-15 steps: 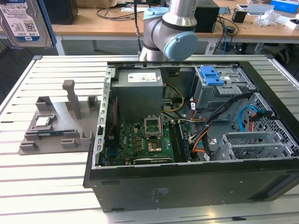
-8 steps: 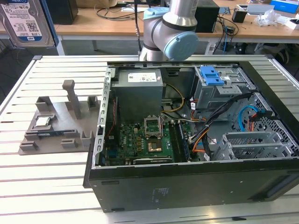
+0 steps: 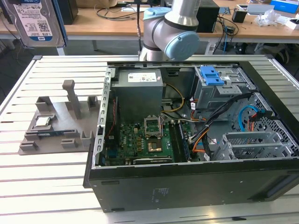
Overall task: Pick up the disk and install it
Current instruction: 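Pick up the disk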
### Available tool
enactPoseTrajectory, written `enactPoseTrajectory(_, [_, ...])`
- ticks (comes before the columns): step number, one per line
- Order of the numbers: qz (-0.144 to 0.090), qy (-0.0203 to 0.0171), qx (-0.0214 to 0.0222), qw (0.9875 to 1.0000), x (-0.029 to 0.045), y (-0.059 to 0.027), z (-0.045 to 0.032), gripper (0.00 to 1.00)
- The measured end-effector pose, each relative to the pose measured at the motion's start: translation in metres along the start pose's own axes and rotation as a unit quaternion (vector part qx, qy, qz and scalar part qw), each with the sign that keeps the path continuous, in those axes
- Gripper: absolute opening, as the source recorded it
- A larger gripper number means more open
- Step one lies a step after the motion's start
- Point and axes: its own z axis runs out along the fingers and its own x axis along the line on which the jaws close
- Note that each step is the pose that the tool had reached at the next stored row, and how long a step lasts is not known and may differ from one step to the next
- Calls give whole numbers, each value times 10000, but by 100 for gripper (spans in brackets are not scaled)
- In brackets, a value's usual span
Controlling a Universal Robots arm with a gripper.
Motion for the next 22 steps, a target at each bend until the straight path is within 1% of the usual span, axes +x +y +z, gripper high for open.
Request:
enactPoseTrajectory(1, [0, 0, 0, 10000, 0, -26, -1, 36])
enactPoseTrajectory(2, [0, 0, -1, 10000, 0, -93, -2, 36])
enactPoseTrajectory(6, [0, 0, -1, 10000, 0, -223, -4, 36])
enactPoseTrajectory(7, [0, 0, -1, 10000, 1, -277, -4, 36])
enactPoseTrajectory(13, [0, 0, 0, 10000, 1, -471, -7, 36])
enactPoseTrajectory(15, [0, 0, 0, 10000, 1, -550, -7, 36])
enactPoseTrajectory(17, [-1, 0, 0, 10000, 2, -675, -9, 36])
enactPoseTrajectory(18, [0, 0, 0, 10000, 2, -722, -10, 36])
enactPoseTrajectory(20, [0, 0, 0, 10000, 2, -853, -11, 36])
enactPoseTrajectory(22, [-1, 0, 0, 10000, 3, -918, -12, 36])
